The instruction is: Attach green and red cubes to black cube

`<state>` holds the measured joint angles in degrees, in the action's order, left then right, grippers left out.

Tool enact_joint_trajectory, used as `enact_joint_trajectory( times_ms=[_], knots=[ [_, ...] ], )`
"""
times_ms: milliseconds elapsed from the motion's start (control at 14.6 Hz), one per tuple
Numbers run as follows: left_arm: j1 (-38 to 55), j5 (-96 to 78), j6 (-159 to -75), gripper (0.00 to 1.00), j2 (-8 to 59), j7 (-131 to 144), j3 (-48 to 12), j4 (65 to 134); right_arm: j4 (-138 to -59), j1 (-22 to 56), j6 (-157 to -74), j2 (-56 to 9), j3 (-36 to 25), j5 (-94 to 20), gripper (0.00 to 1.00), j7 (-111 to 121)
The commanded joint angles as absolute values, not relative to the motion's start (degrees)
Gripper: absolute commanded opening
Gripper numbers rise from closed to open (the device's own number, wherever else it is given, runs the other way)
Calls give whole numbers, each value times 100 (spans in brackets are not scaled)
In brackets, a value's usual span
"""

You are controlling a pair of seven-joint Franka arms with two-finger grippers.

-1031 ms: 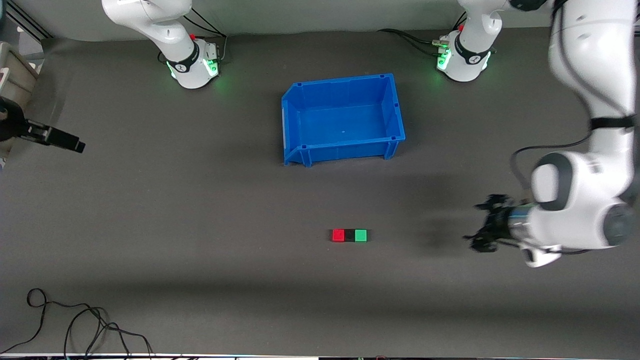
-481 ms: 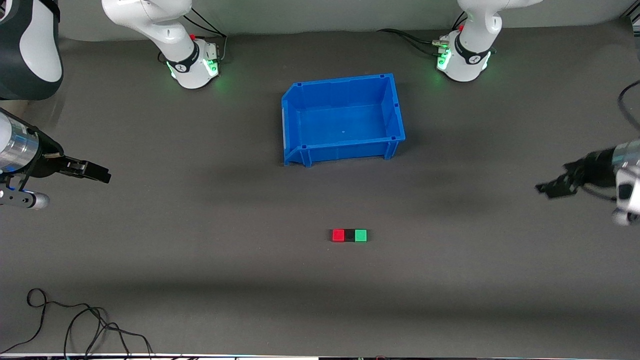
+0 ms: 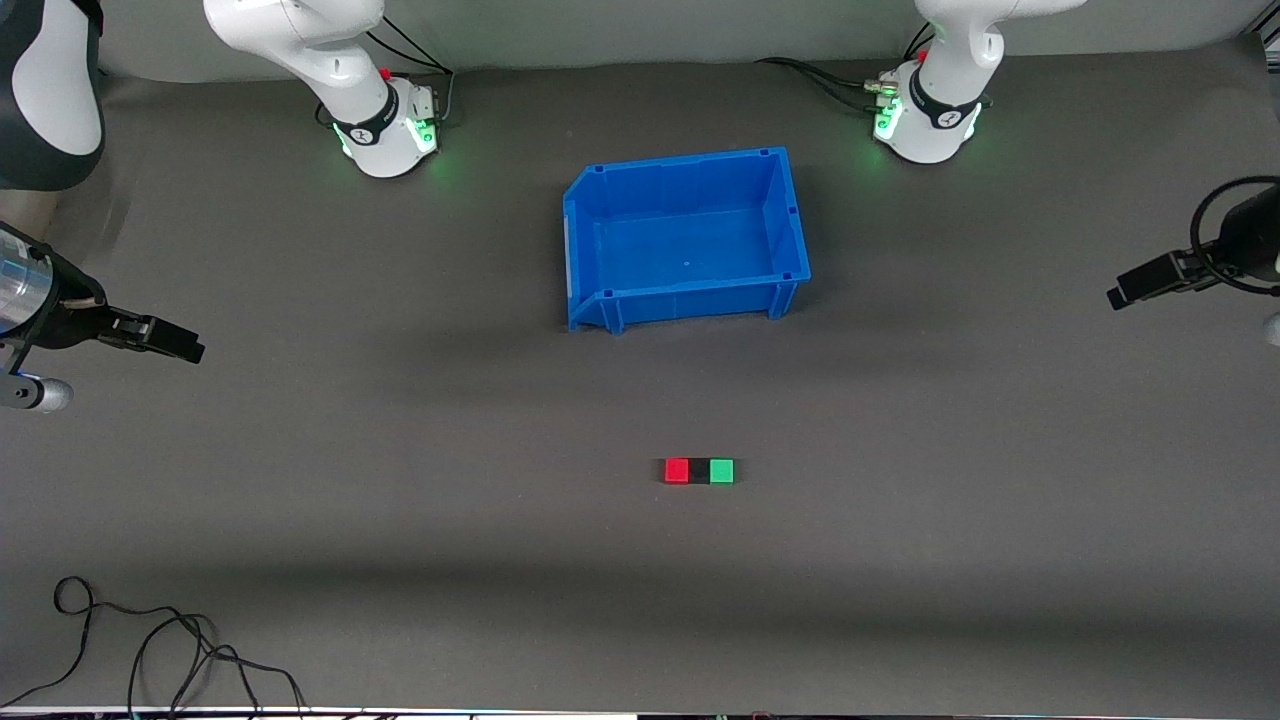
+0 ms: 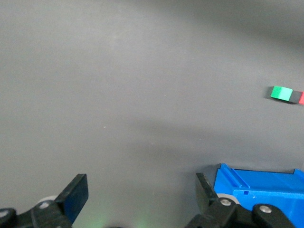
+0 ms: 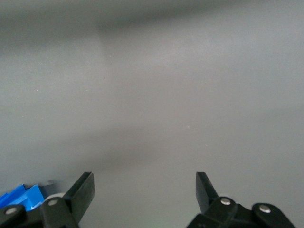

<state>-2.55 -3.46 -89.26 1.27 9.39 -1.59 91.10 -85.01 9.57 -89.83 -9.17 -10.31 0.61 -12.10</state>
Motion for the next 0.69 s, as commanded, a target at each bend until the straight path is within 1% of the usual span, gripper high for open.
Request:
enact_joint_trajectory(
  times_ms=[0, 137, 206, 275, 344, 481, 619],
  knots=[
    [70, 60, -9088, 100, -166, 721, -123, 9255, -8797, 1002, -9245, -738, -1055, 123, 95, -1099],
    [114, 79, -9097, 100, -220, 616, -149, 9203, -9130, 897, -9473, -502, -1037, 123, 95, -1090],
    [123, 79, -9088, 100, -220, 424, -149, 9202, -9323, 635, -9623, -388, -976, 114, 95, -1090],
    [132, 88, -9044, 100, -211, 204, -158, 9202, -9421, 381, -9659, -282, -775, 106, 95, -1020],
    [123, 79, -9035, 100, -211, 46, -158, 9202, -9422, 169, -9590, -246, -599, 97, 95, -872],
    [123, 88, -9018, 100, -220, 9, -158, 9237, -9396, 53, -9458, -220, -510, 97, 95, -940],
    [114, 97, -9009, 100, -220, -35, -150, 9246, -9422, -236, -9457, -150, -151, 97, 95, -984]
  ],
)
